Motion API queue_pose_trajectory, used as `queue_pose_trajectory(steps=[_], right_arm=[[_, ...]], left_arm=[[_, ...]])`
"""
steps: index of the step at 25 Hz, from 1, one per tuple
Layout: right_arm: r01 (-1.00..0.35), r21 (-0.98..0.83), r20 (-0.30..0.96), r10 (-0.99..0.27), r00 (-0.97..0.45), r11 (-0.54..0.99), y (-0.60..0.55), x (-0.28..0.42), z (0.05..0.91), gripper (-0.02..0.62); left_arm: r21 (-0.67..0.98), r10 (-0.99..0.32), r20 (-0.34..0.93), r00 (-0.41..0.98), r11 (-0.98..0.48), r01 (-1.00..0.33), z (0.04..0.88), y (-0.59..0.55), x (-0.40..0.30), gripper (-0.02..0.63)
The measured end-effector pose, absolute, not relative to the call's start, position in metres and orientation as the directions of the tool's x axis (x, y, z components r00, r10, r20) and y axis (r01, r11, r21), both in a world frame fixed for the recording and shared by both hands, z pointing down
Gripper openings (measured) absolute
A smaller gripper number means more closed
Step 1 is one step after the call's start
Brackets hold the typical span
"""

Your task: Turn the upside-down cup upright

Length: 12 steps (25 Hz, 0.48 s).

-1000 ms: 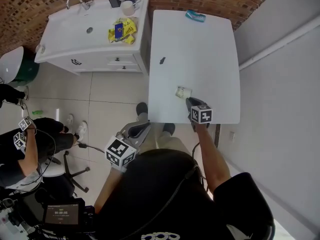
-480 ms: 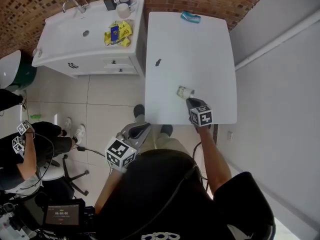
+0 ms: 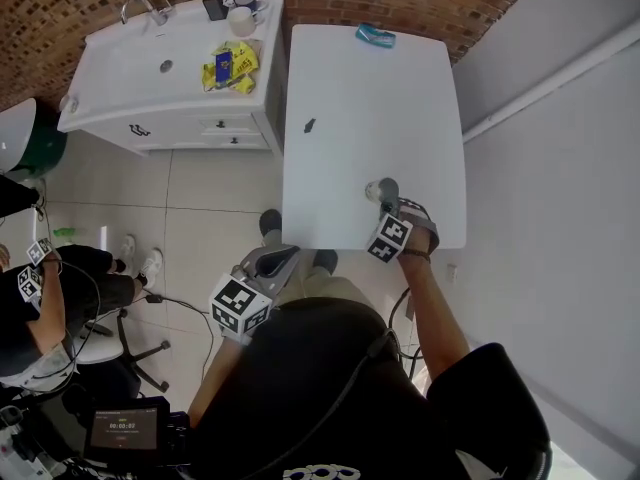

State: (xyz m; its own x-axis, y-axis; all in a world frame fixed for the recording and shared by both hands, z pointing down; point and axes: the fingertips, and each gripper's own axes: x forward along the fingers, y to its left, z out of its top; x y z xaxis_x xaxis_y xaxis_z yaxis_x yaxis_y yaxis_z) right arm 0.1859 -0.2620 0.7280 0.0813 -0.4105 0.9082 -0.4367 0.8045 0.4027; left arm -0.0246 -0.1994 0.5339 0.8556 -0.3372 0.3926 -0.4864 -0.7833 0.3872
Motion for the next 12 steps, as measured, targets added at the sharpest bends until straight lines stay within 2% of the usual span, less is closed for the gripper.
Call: queue_pose_trajectory(steps=[2,4,9,12], right_arm=[[-0.306,0.434,0.901,-0.408,0.147,0.848,-0.259,0.185,0.735,0.005],[-0.248,0.431,0.901,-0.401,0.165,0.867,-0.255,0.18,0.741,0.005],[-0.267,0.414,0.91,-0.387,0.151,0.87,-0.253,0.172,0.748,0.01],[-0.302,0.43,0.903,-0.408,0.137,0.851,-0.257,0.173,0.744,0.052]], left_arm=[[0.39,-0.342,0.389,0.856,-0.781,-0.489,0.533,-0.2,-0.024,0.015],[0.391,-0.348,0.386,0.854,-0.777,-0.493,0.533,-0.2,-0.026,0.015],[0.39,-0.366,0.385,0.847,-0.767,-0.509,0.534,-0.202,-0.034,0.015],[0.387,-0.372,0.384,0.845,-0.766,-0.513,0.533,-0.204,-0.036,0.015]])
